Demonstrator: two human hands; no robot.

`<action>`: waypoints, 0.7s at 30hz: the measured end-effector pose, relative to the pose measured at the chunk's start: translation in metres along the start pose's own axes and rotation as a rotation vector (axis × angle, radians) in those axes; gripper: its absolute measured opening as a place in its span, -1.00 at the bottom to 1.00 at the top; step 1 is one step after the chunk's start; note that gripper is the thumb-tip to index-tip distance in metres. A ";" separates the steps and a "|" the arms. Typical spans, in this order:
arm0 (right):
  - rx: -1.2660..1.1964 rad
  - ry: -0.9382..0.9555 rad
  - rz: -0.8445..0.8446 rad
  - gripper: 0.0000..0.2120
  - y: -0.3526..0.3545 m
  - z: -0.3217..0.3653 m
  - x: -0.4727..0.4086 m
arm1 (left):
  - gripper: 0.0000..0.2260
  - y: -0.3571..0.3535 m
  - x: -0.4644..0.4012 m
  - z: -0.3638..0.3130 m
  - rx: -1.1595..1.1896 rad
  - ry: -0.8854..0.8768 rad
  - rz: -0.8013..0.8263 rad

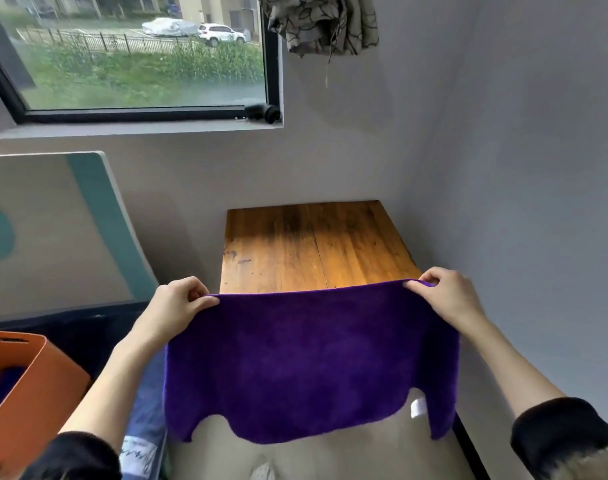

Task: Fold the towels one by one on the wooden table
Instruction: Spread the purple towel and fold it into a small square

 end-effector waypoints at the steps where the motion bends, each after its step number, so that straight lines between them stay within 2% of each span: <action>1: 0.047 -0.021 -0.019 -0.72 -0.006 -0.004 -0.011 | -0.85 -0.007 -0.012 0.004 -0.005 0.003 0.012; 6: 0.286 -0.069 -0.062 -0.59 -0.052 -0.015 -0.087 | -0.92 -0.049 -0.090 0.022 -0.045 -0.015 0.087; 13: 0.297 -0.142 -0.054 -0.80 -0.113 -0.030 -0.180 | -0.90 -0.103 -0.195 0.037 -0.070 -0.020 0.187; 21: 0.367 -0.146 -0.051 -0.81 -0.149 -0.044 -0.244 | -0.90 -0.133 -0.276 0.037 -0.100 -0.018 0.176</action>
Point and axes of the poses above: each hand's wrist, its own x-axis away from the middle knuckle, its own y-axis out of the back of the hand, z = x × y, the point moved 5 cm from there along -x, towards the middle knuckle, and after that the axes turned 14 degrees about -x, right-handed, at the moved point
